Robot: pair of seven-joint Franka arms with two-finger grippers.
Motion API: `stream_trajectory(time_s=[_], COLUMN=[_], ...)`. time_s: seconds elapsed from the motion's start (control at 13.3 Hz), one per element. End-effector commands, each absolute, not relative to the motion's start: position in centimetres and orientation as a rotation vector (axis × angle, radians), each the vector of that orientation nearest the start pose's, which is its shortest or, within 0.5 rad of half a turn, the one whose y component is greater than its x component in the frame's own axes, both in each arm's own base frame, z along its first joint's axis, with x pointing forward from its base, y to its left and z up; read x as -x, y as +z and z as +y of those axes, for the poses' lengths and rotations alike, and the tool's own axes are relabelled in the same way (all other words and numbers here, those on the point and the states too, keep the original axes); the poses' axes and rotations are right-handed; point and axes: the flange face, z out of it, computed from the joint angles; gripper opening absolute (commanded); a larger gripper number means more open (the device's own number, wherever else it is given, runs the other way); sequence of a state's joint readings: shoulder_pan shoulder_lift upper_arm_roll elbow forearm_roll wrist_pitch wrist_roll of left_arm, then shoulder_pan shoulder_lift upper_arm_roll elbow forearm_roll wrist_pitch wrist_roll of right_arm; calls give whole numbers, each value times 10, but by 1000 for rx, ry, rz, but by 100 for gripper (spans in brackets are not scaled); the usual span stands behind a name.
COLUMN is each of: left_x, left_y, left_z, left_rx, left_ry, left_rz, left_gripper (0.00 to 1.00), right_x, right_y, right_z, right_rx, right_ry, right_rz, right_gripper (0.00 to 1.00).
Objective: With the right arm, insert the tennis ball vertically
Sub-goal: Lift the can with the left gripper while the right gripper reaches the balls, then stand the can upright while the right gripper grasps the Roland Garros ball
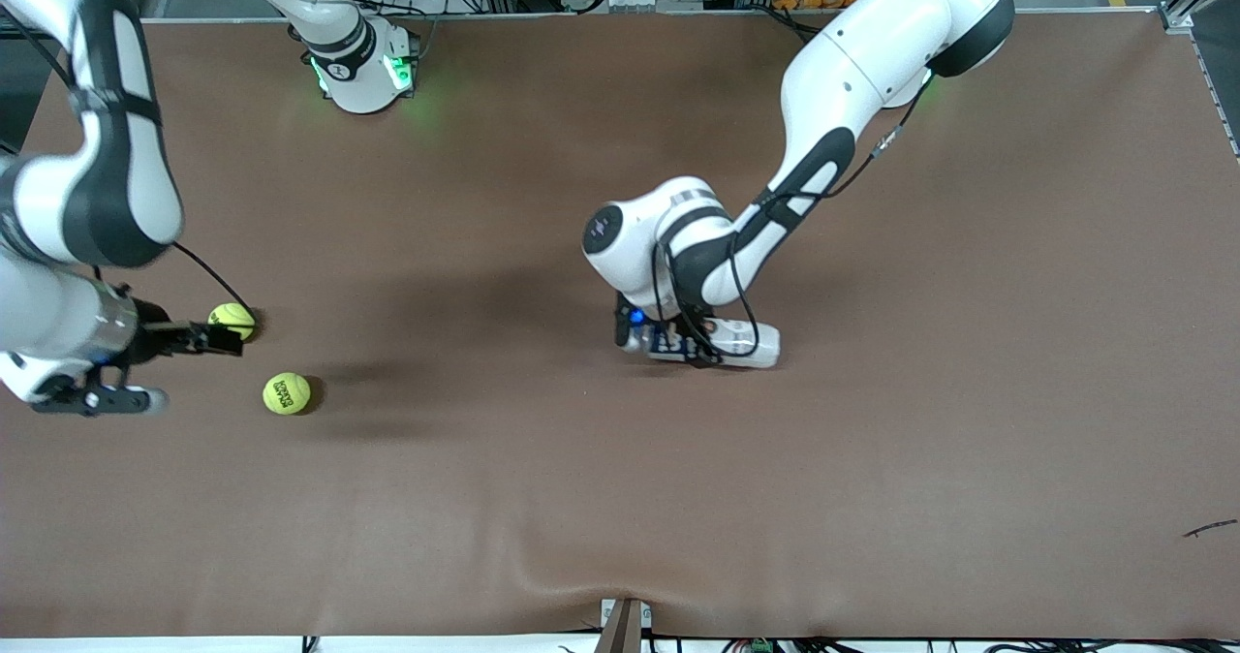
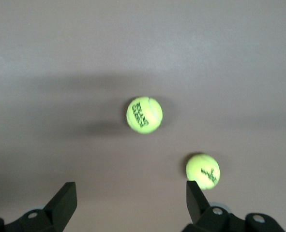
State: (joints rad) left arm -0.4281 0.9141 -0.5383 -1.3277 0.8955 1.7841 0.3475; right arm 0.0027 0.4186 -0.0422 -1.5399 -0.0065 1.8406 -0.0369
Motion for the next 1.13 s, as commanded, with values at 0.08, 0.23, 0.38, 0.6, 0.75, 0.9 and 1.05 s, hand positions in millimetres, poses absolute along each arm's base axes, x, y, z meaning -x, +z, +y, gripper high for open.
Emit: stream_trajectory(time_s=[0.08,0.23,0.38,0.6,0.75,0.9,1.05], left_x=[-495,-498,-492,-486,-490,-486,-478], left_y=[276,305,331,358,370,375,369], left_z=[-542,-559,-576,-602,-607,-615,-622], left_rx=[2045,2181,2353,2584,2746,2828,2924], left_ry=[5,-220,-404,-765,-964,-1137,-1215], left_rz=[1896,1897,1841,1774,1689,1694,1668], left_gripper=[65,64,63,63,63,62,62], right_x=[-684,-688,-689,-680,-674,-670,-666], right_y=[328,289,263,236,225,208,200], right_z=[-27,-20,-23,-21,-27,-30,-31], right_rx=[3152,3159,3158,3163,3188,3190,3192], right_ry=[214,230,236,254,265,250,216], right_rz=[-56,-91,-100,-127,-155,-151,-154], right_gripper=[100,100,100,100,100,100,100])
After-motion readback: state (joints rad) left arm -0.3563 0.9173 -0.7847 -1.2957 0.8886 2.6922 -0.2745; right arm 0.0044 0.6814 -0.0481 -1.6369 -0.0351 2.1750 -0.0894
